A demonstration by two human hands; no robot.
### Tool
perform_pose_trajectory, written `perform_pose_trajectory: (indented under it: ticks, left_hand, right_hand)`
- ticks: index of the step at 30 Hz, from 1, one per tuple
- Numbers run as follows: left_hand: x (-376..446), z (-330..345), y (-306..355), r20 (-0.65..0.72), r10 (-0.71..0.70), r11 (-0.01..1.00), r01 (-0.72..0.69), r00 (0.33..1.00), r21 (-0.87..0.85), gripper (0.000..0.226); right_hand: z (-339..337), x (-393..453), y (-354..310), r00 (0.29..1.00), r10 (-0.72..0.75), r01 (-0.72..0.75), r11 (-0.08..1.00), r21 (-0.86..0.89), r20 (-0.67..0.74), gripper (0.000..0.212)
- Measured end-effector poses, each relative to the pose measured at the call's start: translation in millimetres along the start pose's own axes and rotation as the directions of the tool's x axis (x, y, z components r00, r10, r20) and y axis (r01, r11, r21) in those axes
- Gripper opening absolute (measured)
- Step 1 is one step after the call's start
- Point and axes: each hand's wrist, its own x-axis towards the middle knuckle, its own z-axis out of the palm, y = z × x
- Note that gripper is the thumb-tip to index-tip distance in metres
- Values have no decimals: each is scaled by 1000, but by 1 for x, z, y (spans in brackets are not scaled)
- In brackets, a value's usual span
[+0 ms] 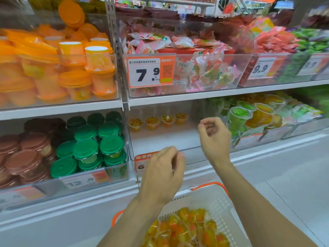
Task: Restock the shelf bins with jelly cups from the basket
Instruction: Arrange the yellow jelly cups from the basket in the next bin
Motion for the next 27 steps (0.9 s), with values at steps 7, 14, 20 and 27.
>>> perform_pose_trajectory:
  ticks: [7,14,20,27]
  left_hand:
    - [-94,81,-36,733,-299,951,131,611,279,20]
    - [-261,135,-110,681,-658,752,325,320,573,75]
    - [-310,155,-112,649,-742,655,389,170,648,70]
    - [-317,164,-125,659,-739,666,301,141,683,51]
  right_hand:
    - [-55,-184,124,867,459,-409,878,-248,195,19]
    - [-100,-300,197,320,757,9,599,-800,570,57]
    - [-81,-323,198,-13,889,132,455,-880,458,48]
    - [-76,-323,211,82,942,-98,332,-938,325,57]
